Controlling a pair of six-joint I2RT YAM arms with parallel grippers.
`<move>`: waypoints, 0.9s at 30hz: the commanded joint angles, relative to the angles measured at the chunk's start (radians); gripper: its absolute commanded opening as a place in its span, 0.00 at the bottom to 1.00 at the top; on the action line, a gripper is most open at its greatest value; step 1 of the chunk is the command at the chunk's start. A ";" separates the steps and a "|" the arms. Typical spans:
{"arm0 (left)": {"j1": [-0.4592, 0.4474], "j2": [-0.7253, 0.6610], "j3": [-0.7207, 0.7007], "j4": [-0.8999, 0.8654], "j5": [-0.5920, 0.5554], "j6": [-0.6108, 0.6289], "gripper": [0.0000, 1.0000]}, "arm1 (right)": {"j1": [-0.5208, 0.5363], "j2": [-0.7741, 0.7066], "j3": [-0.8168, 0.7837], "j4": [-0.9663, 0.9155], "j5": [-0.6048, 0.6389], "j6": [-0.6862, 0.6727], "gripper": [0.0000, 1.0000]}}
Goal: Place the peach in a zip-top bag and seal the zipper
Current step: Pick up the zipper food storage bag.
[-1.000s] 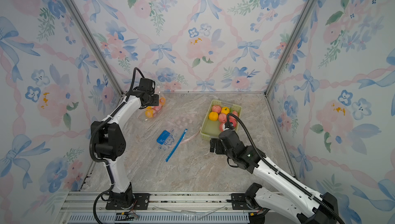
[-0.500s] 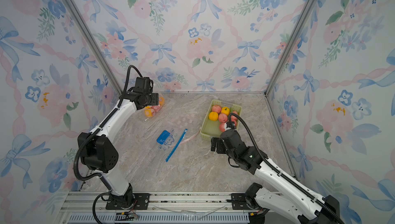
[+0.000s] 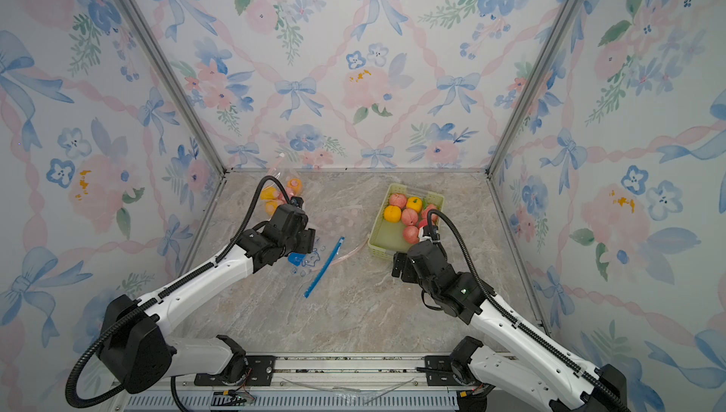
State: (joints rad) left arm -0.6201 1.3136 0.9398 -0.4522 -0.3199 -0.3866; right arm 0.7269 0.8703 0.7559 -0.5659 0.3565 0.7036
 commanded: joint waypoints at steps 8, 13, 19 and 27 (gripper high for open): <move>-0.136 -0.022 -0.294 0.144 -0.018 -0.152 0.69 | -0.006 -0.014 -0.025 -0.049 0.055 0.066 0.96; -0.161 0.054 -0.306 0.196 -0.015 -0.140 0.66 | 0.020 0.007 -0.026 -0.049 0.077 0.084 0.96; -0.167 0.138 -0.289 0.246 -0.030 -0.119 0.64 | 0.034 0.032 -0.023 -0.049 0.087 0.090 0.96; -0.158 0.253 -0.249 0.265 -0.039 -0.107 0.56 | 0.037 0.041 -0.022 -0.043 0.087 0.089 0.96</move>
State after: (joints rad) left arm -0.7815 1.5303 0.6849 -0.1806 -0.3450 -0.5045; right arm 0.7502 0.9039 0.7452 -0.5907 0.4210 0.7788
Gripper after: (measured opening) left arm 0.571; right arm 0.961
